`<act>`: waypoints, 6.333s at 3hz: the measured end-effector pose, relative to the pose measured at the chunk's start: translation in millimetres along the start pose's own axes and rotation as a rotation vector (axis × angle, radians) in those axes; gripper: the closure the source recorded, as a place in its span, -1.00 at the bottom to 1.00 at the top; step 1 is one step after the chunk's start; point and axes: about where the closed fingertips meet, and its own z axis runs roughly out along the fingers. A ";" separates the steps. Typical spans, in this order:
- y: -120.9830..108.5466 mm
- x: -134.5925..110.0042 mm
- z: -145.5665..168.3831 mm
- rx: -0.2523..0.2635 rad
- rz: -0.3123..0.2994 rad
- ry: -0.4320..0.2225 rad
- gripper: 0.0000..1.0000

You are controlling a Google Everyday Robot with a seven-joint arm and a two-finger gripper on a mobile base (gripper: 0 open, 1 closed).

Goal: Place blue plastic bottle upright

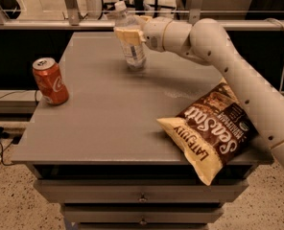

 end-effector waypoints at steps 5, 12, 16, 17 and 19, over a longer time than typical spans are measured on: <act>-31.4 3.9 -58.7 0.234 -0.049 0.045 -1.00; 13.8 -55.4 35.8 0.143 -0.492 0.617 -1.00; 38.7 3.7 19.0 -0.291 -0.529 1.046 -1.00; 46.3 13.9 17.5 -0.333 -0.529 1.079 -1.00; 66.8 17.1 39.6 -0.317 -0.498 1.075 -1.00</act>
Offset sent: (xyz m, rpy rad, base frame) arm -0.0110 -0.0713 -0.0106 0.0134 -0.0104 -0.1851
